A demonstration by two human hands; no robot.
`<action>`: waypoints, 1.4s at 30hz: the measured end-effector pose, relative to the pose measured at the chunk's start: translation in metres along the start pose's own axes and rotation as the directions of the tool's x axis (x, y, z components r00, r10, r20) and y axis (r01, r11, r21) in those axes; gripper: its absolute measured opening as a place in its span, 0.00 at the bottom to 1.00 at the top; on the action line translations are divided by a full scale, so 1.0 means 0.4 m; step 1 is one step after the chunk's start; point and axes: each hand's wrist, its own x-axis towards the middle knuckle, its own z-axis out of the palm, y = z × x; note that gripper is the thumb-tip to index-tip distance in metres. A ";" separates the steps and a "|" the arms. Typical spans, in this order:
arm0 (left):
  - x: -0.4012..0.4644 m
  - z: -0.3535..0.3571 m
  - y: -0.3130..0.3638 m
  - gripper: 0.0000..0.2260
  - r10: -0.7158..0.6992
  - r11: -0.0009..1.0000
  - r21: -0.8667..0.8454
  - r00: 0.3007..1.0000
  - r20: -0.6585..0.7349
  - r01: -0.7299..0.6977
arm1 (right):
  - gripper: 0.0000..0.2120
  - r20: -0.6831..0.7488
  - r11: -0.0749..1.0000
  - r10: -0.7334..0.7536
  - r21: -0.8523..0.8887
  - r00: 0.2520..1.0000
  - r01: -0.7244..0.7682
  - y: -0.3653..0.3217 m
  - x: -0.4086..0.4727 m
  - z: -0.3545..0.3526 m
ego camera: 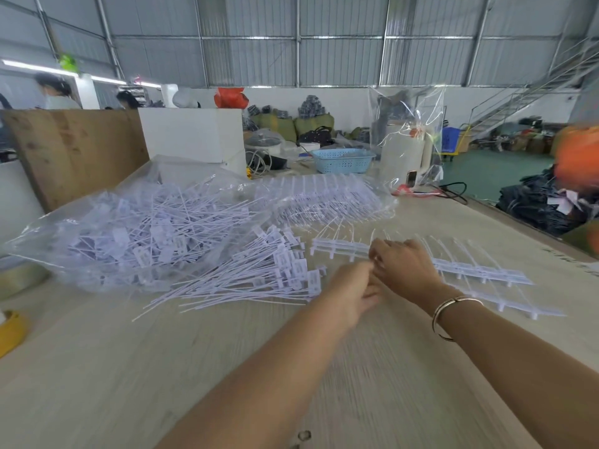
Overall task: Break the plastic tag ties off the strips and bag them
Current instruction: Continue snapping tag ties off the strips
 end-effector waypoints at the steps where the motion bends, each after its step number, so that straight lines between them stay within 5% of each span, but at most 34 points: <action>1: 0.016 0.006 0.001 0.05 -0.010 0.999 -0.039 1.000 -0.027 0.009 | 0.06 0.047 0.993 -0.015 0.114 0.999 0.009 0.001 -0.007 -0.005; 7: 0.063 0.022 0.000 0.11 -0.009 0.991 -0.130 0.981 -0.195 -0.017 | 0.05 0.291 0.811 -0.016 0.563 0.957 -0.158 -0.005 -0.011 -0.030; 13: 0.057 0.042 -0.011 0.10 0.047 0.994 -0.087 0.966 -0.253 -0.072 | 0.16 0.448 0.759 0.032 0.571 0.894 -0.313 0.006 0.045 -0.044; 20: -0.028 0.006 0.031 0.13 0.336 0.937 0.178 0.917 -0.215 -0.301 | 0.30 0.601 0.728 0.059 0.520 0.797 -0.446 0.051 0.057 -0.053; 24: -0.065 -0.090 0.125 0.09 0.306 0.934 0.240 0.940 -0.148 -0.266 | 0.26 0.546 0.718 0.151 0.513 0.824 -0.471 0.064 0.049 -0.077; 27: -0.075 -0.169 0.198 0.13 0.228 0.905 0.371 0.974 -0.013 -0.207 | 0.21 0.509 0.574 0.205 0.629 0.836 -0.524 0.070 0.054 -0.094; 31: -0.090 -0.248 0.265 0.19 0.046 0.701 0.686 0.972 0.230 -0.196 | 0.12 0.459 0.579 0.281 0.619 0.843 -0.531 0.057 0.051 -0.119; 35: -0.111 -0.281 0.228 0.20 -0.104 0.300 0.924 0.954 0.281 -0.239 | 0.13 0.389 0.358 0.374 0.777 0.842 -0.518 -0.001 0.033 -0.114; 37: -0.107 -0.287 0.191 0.20 -0.083 0.175 0.948 0.956 0.282 -0.265 | 0.13 0.359 0.319 0.320 0.831 0.877 -0.456 -0.046 0.017 -0.102; 42: -0.087 -0.289 0.127 0.19 0.084 0.113 0.933 0.939 0.333 -0.341 | 0.09 0.253 0.433 0.112 0.858 0.961 -0.276 -0.153 -0.042 -0.082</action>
